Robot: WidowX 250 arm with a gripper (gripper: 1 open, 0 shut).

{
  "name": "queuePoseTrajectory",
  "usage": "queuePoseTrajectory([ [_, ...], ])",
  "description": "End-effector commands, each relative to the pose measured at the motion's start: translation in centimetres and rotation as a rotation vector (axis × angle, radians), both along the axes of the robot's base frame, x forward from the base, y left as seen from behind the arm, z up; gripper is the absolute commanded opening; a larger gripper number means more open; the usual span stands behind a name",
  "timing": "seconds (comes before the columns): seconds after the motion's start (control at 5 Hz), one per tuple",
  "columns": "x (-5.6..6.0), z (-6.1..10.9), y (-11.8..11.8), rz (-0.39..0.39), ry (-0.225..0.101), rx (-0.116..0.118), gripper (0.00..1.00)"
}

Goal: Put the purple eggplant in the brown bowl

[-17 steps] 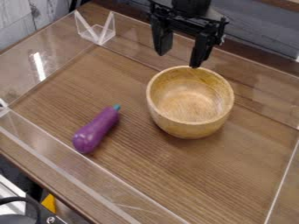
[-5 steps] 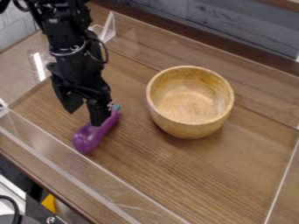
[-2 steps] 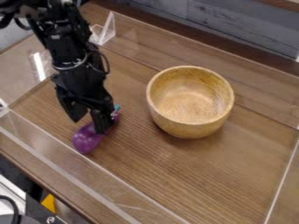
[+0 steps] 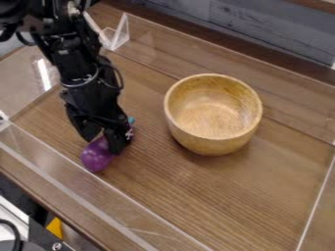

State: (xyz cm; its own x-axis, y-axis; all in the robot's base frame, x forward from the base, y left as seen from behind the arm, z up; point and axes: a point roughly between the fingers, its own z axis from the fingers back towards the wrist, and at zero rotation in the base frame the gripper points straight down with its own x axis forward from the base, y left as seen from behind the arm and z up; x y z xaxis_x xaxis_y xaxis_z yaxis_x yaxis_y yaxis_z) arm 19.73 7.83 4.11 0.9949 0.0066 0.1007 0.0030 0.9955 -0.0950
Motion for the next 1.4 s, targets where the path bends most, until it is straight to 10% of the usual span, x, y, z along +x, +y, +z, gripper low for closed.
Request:
queuePoseTrajectory([
  [0.0, 0.3, -0.1, 0.4, 0.015, -0.032, 0.003, 1.0],
  [0.2, 0.4, -0.6, 0.4, 0.017, -0.044, -0.003, 1.0],
  [0.4, 0.6, -1.1, 0.4, 0.021, -0.056, -0.01, 0.0],
  [1.2, 2.1, 2.2, -1.9, 0.033, -0.047, -0.045, 0.0],
])
